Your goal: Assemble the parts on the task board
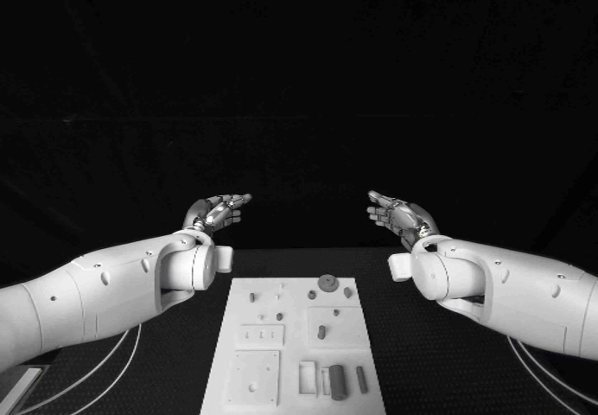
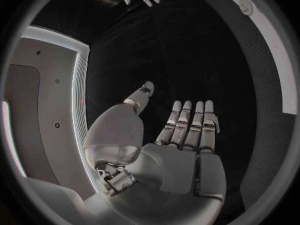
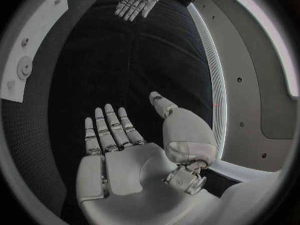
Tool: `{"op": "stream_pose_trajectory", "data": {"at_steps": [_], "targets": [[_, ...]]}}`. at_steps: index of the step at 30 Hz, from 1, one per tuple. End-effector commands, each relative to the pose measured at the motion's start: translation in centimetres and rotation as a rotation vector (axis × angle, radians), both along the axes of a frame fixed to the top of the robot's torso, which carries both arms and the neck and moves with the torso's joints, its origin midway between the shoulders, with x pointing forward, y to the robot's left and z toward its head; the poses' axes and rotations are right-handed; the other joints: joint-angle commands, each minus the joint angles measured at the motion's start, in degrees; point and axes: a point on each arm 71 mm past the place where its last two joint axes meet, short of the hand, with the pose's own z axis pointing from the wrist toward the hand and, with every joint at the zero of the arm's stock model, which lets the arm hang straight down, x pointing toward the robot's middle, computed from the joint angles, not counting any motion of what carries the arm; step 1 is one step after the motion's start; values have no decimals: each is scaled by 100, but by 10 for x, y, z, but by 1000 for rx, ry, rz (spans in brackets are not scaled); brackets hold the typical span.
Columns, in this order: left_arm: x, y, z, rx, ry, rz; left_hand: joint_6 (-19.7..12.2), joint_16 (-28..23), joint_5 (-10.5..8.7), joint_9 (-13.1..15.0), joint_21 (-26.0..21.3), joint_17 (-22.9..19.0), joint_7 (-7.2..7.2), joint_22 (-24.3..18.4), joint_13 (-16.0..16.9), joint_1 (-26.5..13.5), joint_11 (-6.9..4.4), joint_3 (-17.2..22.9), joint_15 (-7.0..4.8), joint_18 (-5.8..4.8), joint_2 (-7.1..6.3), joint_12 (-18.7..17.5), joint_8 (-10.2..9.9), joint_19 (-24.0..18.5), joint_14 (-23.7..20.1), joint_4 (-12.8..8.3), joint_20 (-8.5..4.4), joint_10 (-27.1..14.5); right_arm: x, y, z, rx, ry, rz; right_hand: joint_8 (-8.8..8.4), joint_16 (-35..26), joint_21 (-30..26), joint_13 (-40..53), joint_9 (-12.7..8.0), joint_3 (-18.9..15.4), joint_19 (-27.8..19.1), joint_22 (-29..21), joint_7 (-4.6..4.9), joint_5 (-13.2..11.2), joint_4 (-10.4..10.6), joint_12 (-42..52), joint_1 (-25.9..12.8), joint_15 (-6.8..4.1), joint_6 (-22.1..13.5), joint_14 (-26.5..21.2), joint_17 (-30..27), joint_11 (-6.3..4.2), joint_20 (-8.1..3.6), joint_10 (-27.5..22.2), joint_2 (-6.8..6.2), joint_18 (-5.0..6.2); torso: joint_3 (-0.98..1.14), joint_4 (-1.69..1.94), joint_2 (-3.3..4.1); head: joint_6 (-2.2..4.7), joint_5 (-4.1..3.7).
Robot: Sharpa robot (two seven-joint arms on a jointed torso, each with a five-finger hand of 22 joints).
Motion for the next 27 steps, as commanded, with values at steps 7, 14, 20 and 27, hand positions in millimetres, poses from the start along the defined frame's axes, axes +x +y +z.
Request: {"op": "stream_pose_trajectory", "data": {"at_steps": [7, 14, 20, 27], "targets": [[20, 5, 10, -44, 120, -77, 179, 139, 33, 52, 95, 89, 107, 125, 25, 94, 59, 32, 28, -39, 63, 58, 74, 149, 229, -20, -38, 217, 22, -5, 10, -39, 170, 245, 328, 513, 391, 113, 202, 217, 904, 2373, 566, 37, -789, 380, 757, 100, 558, 869, 258, 182, 5, 700, 70, 268, -1, 1, 0, 0, 0], [16, 6, -2, -65, 114, -124, 393, 373, 31, 69, 265, 169, 263, 209, 76, 113, 169, 69, 55, 26, 114, 182, 152, 485, 672, -44, -160, 550, 42, -26, 15, -474, 24, 277, 506, 714, 479, 183, 249, 353, 1339, 2333, 574, 44, -1093, 610, 996, 94, 953, 1363, 310, 168, -55, 1178, -16, 457, -50, 60, 28, -45, -26], [14, 4, -8, -82, 107, -165, 753, 634, 37, 45, 427, 200, 440, 235, 85, 3, 294, 154, -25, 241, 186, 267, 220, 987, 1400, -55, -234, 1000, 50, -32, 17, -713, -59, 281, 729, 920, 452, 241, 304, 484, 1819, 2173, 455, 48, -1213, 859, 1399, -142, 1627, 2060, 352, -80, -41, 1893, -113, 643, -63, 134, 128, -109, -66], [10, -3, -9, -106, 91, -217, 823, 589, 42, 18, 393, 147, 434, 200, 63, -25, 284, 184, -30, 232, 239, 240, 206, 1023, 1439, -89, -241, 1078, 53, -27, 17, -899, -113, 346, 708, 1056, 455, 227, 290, 483, 2289, 2048, 386, 40, -1215, 910, 1584, -340, 1850, 2574, 418, -209, -47, 2261, -133, 828, -118, 255, 296, -132, -173]]}}
